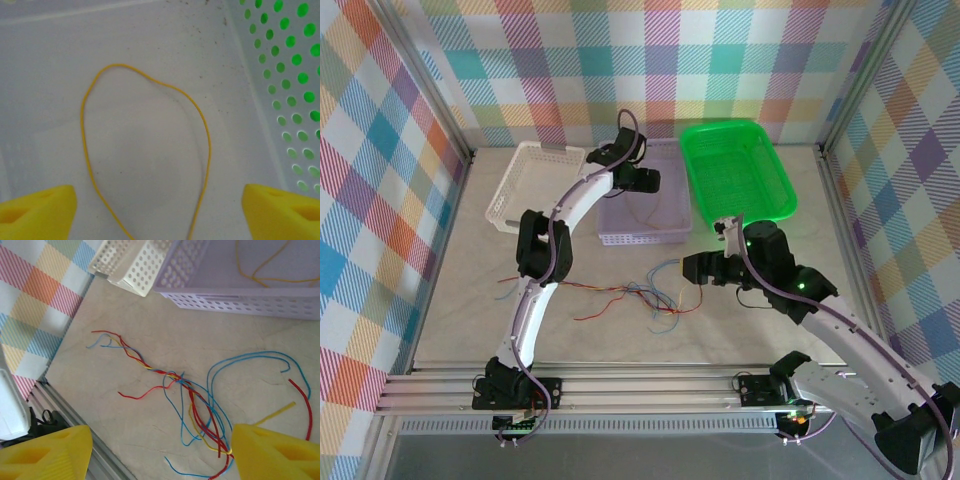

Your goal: Untangle the cables

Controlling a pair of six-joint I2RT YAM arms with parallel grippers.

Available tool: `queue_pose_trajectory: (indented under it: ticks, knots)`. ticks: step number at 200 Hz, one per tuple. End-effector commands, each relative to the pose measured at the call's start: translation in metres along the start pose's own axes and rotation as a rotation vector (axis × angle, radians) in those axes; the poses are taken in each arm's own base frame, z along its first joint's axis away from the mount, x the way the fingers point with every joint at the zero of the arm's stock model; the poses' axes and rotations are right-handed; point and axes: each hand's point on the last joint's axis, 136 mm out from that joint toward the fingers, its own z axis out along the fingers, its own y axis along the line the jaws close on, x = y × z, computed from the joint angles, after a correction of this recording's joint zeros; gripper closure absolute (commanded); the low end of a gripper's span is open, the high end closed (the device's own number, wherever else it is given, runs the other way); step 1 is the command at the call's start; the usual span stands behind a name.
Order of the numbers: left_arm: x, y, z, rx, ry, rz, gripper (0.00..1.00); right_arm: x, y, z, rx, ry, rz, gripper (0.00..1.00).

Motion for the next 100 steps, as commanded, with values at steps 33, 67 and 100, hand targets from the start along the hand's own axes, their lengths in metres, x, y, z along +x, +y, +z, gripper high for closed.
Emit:
queue_pose_trajectory:
  ticks: [33,67,100]
  knots:
    - [-0.039,-0.002,-0.110,0.000,-0.134,-0.084,0.00,0.031,-0.022,0.007,0.091,0.085,0.041,0.27]
    - [-0.022,-0.009,-0.167,0.089,-0.169,-0.207,0.00,0.066,-0.034,0.026,0.105,0.173,0.069,0.27]
    - [0.030,-0.008,-0.191,0.116,-0.146,-0.288,0.00,0.090,-0.039,0.050,0.133,0.228,0.048,0.27]
